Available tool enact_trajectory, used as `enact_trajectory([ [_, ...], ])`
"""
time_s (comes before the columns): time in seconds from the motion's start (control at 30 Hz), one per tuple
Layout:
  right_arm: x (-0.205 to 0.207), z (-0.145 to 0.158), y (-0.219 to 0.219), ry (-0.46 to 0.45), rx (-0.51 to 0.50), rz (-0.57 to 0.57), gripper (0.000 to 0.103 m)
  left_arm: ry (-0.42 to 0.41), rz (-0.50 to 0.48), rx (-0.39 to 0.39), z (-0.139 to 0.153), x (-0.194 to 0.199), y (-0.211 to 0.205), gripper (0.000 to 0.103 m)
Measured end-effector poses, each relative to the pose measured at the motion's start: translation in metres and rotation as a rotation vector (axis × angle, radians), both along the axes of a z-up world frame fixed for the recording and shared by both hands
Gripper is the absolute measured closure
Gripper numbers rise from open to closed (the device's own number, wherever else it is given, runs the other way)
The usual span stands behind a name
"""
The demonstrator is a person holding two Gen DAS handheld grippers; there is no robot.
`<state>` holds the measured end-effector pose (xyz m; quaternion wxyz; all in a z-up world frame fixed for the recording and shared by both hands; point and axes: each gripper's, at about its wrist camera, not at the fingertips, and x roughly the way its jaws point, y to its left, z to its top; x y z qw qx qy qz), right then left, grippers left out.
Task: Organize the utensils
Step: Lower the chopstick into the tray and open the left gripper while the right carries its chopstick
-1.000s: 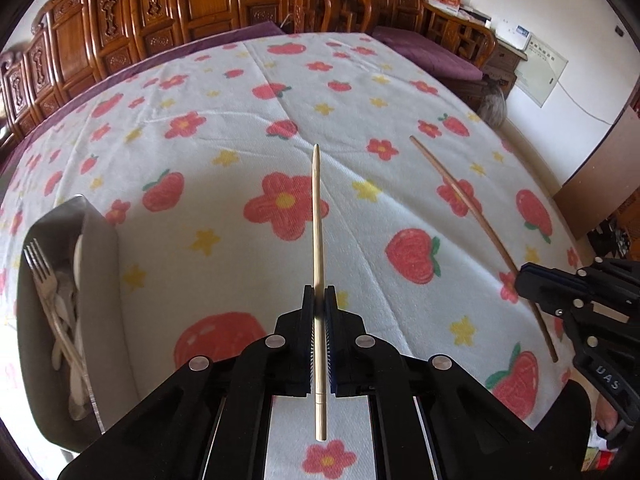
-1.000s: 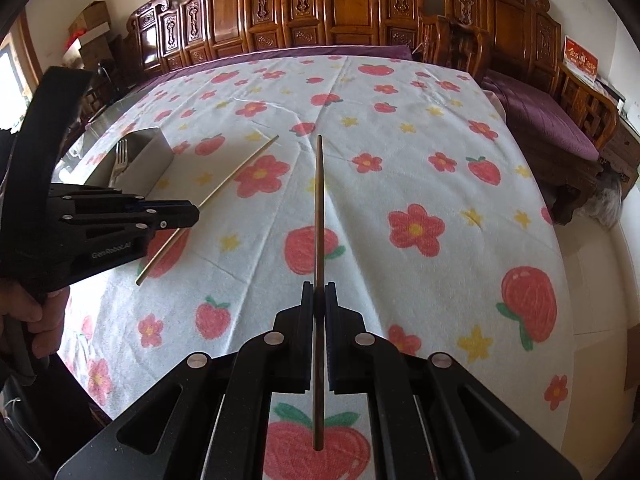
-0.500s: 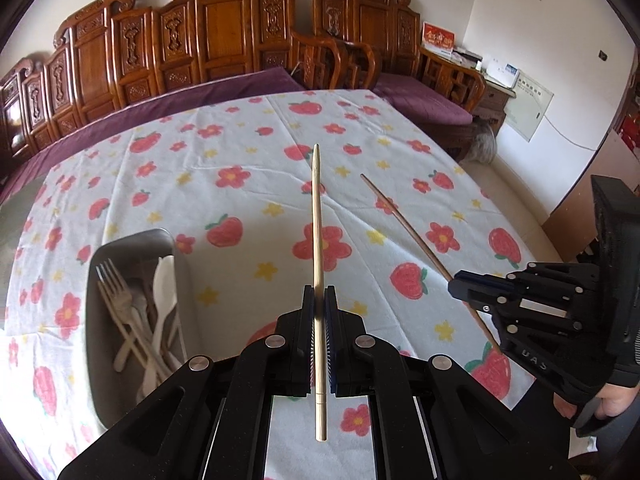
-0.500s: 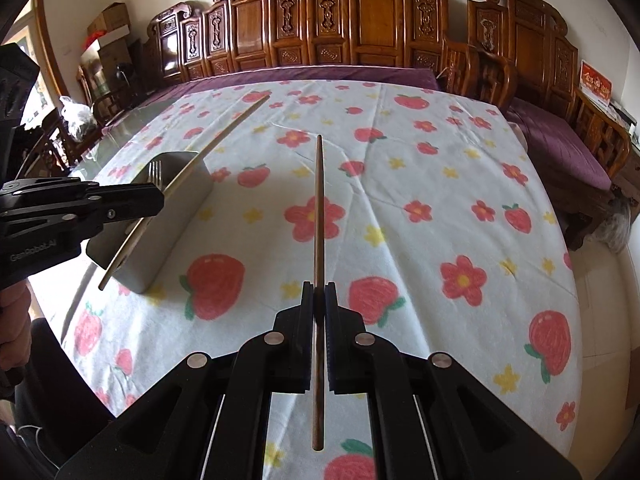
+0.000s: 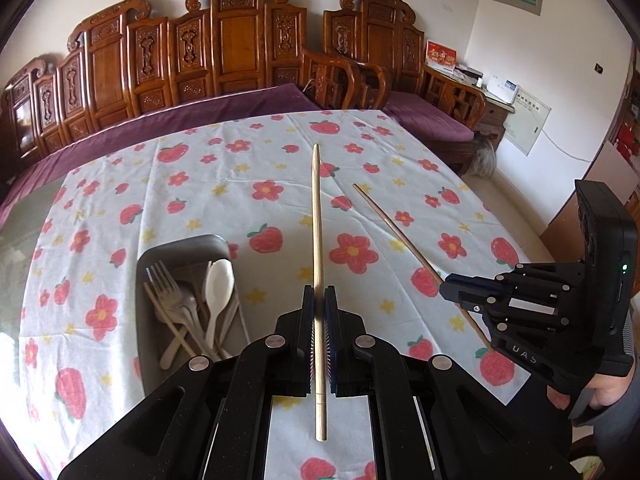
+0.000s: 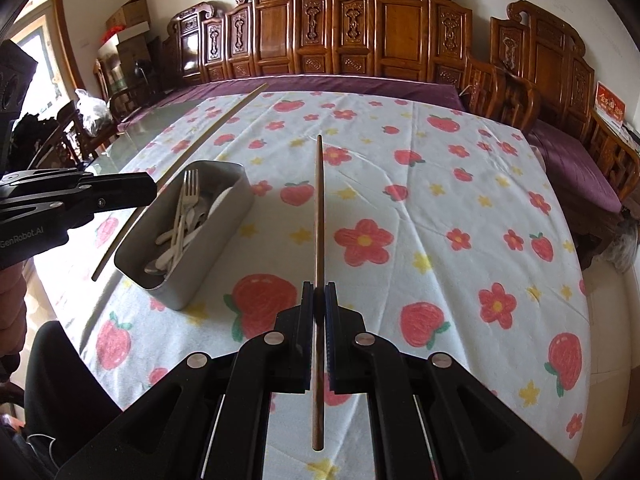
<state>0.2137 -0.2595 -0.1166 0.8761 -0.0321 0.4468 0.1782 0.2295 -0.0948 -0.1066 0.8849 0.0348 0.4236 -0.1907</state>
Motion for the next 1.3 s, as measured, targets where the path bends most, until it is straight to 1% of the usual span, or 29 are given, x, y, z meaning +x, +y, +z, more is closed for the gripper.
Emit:
enact_trajectory([
  [0.17, -0.001, 0.005, 0.014, -0.009, 0.003, 0.021, 0.097, 0.003, 0.013, 0.015, -0.003, -0.002, 0.020, 0.099],
  [0.27, -0.002, 0.005, 0.022, -0.005, 0.002, 0.035, 0.097, 0.010, 0.024, 0.042, -0.011, -0.001, 0.033, 0.099],
  [0.37, -0.004, 0.004, 0.031, -0.007, -0.012, 0.050, 0.097, 0.031, 0.038, 0.046, -0.020, 0.001, 0.047, 0.099],
  [0.6, -0.004, -0.001, 0.049, 0.008, -0.013, 0.076, 0.097, 0.088, 0.091, 0.050, -0.048, 0.011, 0.078, 0.099],
  [0.73, -0.003, -0.006, 0.058, 0.022, -0.017, 0.089, 0.097, 0.130, 0.116, 0.058, -0.068, 0.021, 0.091, 0.099],
  [0.93, 0.000, -0.011, 0.065, 0.036, -0.023, 0.096, 0.097, 0.166, 0.134, 0.064, -0.087, 0.035, 0.100, 0.099],
  [1.3, 0.010, -0.020, 0.072, 0.059, -0.030, 0.108, 0.097, 0.185, 0.131, 0.056, -0.101, 0.052, 0.098, 0.099],
])
